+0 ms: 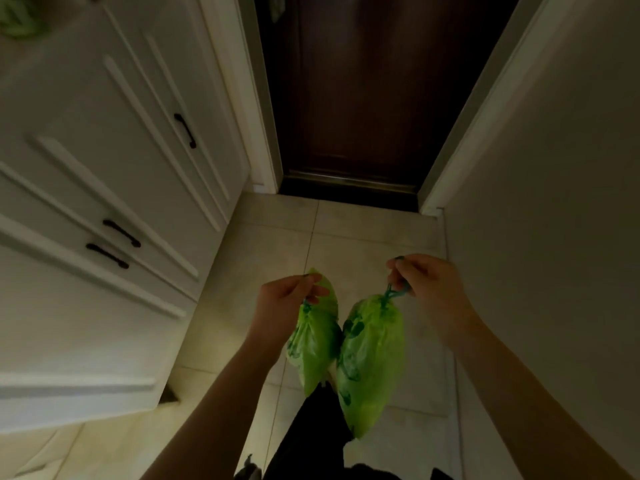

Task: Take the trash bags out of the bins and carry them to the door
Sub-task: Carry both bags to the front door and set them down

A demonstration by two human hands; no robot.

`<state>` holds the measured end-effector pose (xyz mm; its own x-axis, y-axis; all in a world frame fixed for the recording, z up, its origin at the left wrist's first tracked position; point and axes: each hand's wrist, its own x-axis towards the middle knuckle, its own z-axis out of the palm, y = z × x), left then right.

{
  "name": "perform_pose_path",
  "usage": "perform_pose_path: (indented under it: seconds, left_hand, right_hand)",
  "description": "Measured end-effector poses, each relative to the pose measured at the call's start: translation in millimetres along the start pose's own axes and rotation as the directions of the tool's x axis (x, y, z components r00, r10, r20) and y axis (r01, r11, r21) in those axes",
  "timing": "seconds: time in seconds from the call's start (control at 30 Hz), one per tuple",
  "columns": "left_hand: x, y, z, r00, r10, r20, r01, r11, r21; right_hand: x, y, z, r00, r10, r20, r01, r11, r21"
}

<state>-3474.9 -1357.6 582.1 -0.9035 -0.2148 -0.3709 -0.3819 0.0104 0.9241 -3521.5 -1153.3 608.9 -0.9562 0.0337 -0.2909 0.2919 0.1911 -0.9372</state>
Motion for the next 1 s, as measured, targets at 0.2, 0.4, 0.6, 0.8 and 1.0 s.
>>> perform_pose_path:
  seconds: [0.2,0.4,0.6,0.8,1.0]
  left_hand:
    - [119.5,57.9,19.6,0.999,0.007,0.043,-0.007,1.000,-0.010]
    - [221.4,93.9,39.9,1.000,0.006,0.017,-0.005,1.000,-0.030]
    - [321.1,118.3,55.8,0.985,-0.049,-0.163,0.040,0.997,-0.060]
    - [406.5,144.3,64.3,0.944,-0.114,-0.311,0.086,0.991,-0.102]
    - [486.1,160.5,59.1,0.921,-0.140,-0.363,0.089,0.984,-0.154]
  right_hand:
    - [127.8,-54.1,4.0,0.999,-0.038,-0.034,0.037,0.999,-0.028]
    - [243.2,-85.4,10.0,0.998,-0.062,0.009,0.063,0.997,-0.054]
    - [362.6,-108.7,17.7,0.992,-0.064,0.106,0.072,0.995,-0.073]
    - [472.2,-133.8,33.3,0.972,-0.006,0.234,0.041,0.989,-0.144]
    - [558.2,-162.7,54.3,0.955,-0.006,0.297,0.064,0.981,-0.185]
